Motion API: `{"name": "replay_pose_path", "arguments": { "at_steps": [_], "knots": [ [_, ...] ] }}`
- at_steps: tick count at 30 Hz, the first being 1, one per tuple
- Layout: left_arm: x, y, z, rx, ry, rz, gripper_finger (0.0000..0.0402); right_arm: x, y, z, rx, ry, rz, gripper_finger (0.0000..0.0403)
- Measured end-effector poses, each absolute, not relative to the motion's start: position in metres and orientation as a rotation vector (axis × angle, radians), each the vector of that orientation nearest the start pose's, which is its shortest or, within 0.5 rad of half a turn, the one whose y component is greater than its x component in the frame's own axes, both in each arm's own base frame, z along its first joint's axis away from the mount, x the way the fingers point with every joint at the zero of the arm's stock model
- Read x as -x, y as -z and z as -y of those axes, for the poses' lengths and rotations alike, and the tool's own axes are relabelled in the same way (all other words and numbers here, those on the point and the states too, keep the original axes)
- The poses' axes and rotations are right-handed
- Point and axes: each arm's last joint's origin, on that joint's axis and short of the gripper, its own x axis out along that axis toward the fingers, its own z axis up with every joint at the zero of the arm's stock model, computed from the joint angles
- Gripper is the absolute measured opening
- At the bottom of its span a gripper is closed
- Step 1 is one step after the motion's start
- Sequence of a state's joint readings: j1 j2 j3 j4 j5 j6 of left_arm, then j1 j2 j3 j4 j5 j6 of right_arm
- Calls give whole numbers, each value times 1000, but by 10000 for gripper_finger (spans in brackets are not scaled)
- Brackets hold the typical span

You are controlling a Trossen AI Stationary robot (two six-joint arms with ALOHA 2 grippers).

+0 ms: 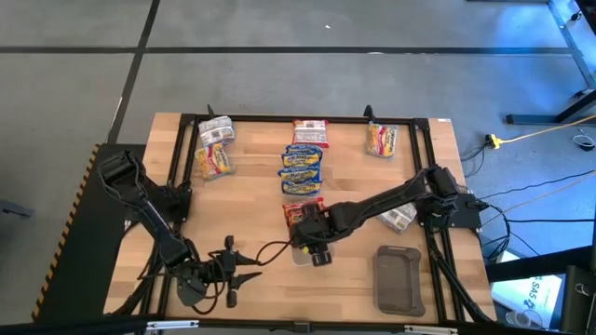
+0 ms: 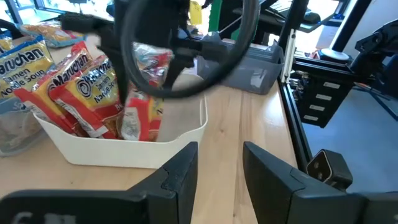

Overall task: Sort Maruchan noodles
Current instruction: Put the red noodle pack into the white bin

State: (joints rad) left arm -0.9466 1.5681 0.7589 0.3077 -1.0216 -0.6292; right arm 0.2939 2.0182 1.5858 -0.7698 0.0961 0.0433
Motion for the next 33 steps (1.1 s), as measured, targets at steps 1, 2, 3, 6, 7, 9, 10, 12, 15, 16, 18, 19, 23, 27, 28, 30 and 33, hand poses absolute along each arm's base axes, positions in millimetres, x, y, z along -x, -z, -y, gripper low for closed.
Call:
{"name": "replay_pose_path", "arguments": {
  "at_steps": [1, 2, 3, 6, 7, 9, 10, 12, 15, 16, 18, 19, 23, 27, 28, 30, 33],
  "knots": [
    [-198, -192, 233, 208, -150, -243, 120, -400, -207, -118, 203, -141, -1183, 208],
    [-198, -192, 233, 209, -144, -247, 120, -400, -211, -118, 216, -138, -1193, 215],
    [-198, -191, 233, 209, -138, -250, 120, -400, -215, -117, 230, -138, -1203, 221],
    [-198, -191, 233, 210, -138, -250, 120, -402, -224, -117, 254, -114, -1187, 233],
    [-198, -191, 233, 210, -138, -250, 120, -401, -225, -116, 269, -94, -1190, 236],
    [-198, -191, 233, 210, -138, -250, 120, -400, -225, -115, 299, -56, -1196, 238],
    [-198, -191, 233, 210, -138, -250, 120, -401, -225, -114, 309, -40, -1192, 238],
    [-198, -191, 233, 208, -138, -250, 120, -401, -225, -114, 317, -27, -1185, 238],
    [-199, -191, 233, 208, -140, -250, 120, -403, -224, -114, 315, -27, -1178, 238],
    [-199, -191, 233, 208, -140, -250, 120, -402, -224, -114, 317, -26, -1184, 238],
    [-199, -191, 233, 207, -141, -249, 120, -401, -224, -114, 320, -25, -1195, 239],
    [-199, -191, 232, 204, -142, -249, 120, -400, -226, -113, 317, -27, -1197, 239],
    [-202, -191, 230, 203, -156, -248, 120, -387, -251, -116, 247, -44, -1166, 239],
    [-207, -191, 226, 208, -174, -247, 120, -365, -277, -126, 259, -56, -1143, 239],
    [-208, -191, 225, 209, -179, -247, 120, -361, -281, -129, 270, -58, -1136, 239],
    [-211, -191, 221, 213, -187, -250, 120, -352, -283, -133, 288, -86, -1113, 239],
    [-220, -191, 214, 227, -197, -262, 120, -343, -267, -136, 283, -147, -1080, 239]
  ]
}}
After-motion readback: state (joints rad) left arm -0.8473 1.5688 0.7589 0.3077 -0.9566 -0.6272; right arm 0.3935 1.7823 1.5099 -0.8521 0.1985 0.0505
